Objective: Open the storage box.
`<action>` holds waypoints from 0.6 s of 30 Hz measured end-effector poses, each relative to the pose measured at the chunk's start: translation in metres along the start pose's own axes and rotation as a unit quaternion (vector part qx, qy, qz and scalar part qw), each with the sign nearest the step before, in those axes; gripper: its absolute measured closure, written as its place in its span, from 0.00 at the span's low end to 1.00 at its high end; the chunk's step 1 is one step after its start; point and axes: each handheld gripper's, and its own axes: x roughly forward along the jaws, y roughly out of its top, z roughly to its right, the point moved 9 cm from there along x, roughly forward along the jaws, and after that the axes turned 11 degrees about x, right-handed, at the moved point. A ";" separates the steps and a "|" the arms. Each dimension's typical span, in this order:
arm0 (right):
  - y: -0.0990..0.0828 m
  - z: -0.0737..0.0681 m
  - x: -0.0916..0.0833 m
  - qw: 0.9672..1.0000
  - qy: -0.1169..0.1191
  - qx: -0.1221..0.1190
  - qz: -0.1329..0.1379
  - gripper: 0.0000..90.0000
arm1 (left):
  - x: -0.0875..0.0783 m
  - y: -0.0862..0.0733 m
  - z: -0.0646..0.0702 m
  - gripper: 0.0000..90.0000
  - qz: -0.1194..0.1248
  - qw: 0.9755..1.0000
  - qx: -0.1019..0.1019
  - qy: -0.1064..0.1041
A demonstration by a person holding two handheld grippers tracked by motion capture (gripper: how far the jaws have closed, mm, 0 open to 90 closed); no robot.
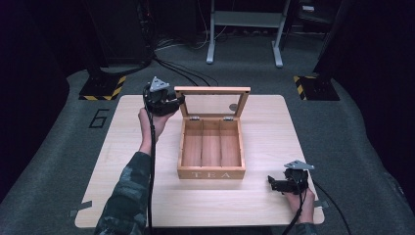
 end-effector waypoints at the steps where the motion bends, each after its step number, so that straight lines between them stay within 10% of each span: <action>1: 0.000 0.000 0.000 1.000 0.000 0.000 0.000 0.04 | 0.000 0.000 0.000 0.69 0.000 1.000 0.000 0.000; 18: 0.000 0.000 0.000 1.000 -0.001 0.000 0.001 0.04 | -0.004 -0.004 0.004 0.69 0.002 1.000 0.002 -0.004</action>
